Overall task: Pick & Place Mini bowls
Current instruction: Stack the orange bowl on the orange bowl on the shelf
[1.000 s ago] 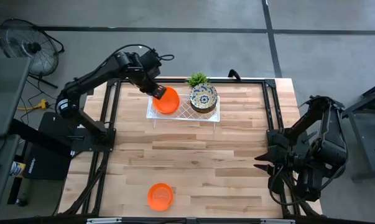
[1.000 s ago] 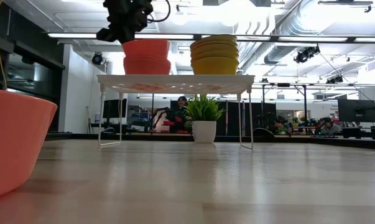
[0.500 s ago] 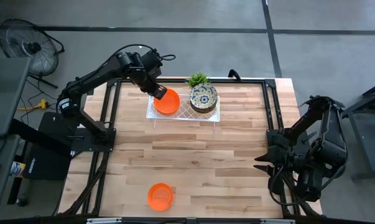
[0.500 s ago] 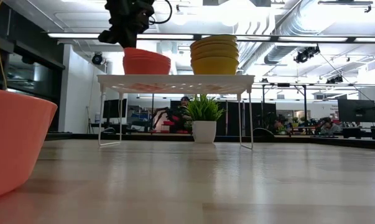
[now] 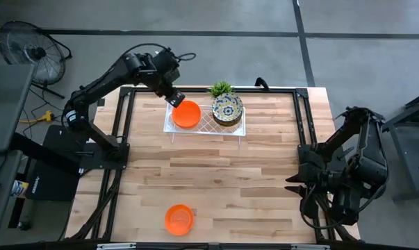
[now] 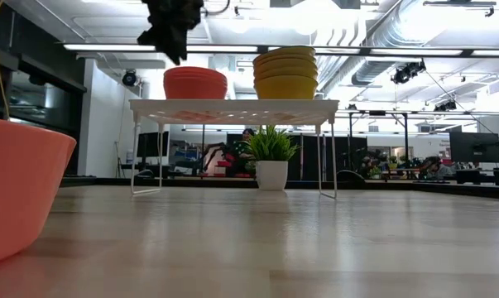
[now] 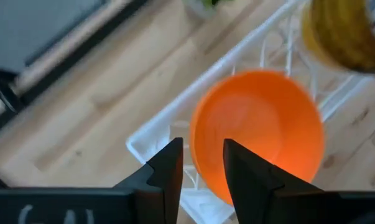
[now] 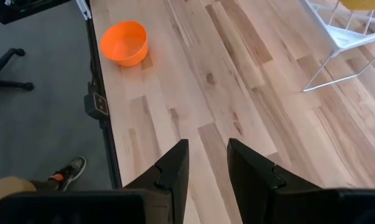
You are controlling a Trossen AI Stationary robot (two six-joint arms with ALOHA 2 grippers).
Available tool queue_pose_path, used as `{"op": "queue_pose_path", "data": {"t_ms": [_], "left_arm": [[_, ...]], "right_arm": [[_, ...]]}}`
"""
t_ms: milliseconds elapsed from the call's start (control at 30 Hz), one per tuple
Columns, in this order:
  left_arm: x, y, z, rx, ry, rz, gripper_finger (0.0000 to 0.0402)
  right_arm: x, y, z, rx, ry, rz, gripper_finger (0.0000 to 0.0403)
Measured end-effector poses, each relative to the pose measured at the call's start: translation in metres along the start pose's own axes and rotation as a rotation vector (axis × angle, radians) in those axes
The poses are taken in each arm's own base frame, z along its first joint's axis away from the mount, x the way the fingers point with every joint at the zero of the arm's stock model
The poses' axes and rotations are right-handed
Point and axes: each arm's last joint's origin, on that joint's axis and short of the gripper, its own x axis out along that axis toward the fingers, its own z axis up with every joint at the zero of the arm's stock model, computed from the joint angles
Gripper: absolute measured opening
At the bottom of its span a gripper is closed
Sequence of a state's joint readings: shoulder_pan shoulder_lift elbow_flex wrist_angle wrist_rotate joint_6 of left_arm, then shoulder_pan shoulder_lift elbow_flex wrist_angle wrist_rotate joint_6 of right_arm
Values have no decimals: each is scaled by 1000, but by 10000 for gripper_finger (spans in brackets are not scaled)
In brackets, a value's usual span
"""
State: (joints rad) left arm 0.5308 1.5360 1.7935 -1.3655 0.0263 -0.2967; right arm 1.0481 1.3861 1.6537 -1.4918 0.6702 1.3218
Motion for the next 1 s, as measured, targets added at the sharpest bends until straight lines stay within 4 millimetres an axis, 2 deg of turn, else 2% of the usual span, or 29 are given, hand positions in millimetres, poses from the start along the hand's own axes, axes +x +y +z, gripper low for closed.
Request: {"op": "queue_pose_path", "data": {"t_ms": [133,267,600,767,1000], "left_arm": [[-21,-1,3,30,-57,2,113],[-29,-10,-4,96,-30,16,113],[-48,-67,-43,327,-99,82,113],[-34,-96,-68,359,-76,83,113],[-6,-135,-120,350,-58,-16,113]], "right_arm": [[0,-1,0,27,2,-6,98],[0,-3,0,54,-22,-27,98],[-17,-15,1,17,-223,-31,98],[-17,-36,-1,28,-306,-9,98],[10,-79,-31,155,-342,137,98]]}}
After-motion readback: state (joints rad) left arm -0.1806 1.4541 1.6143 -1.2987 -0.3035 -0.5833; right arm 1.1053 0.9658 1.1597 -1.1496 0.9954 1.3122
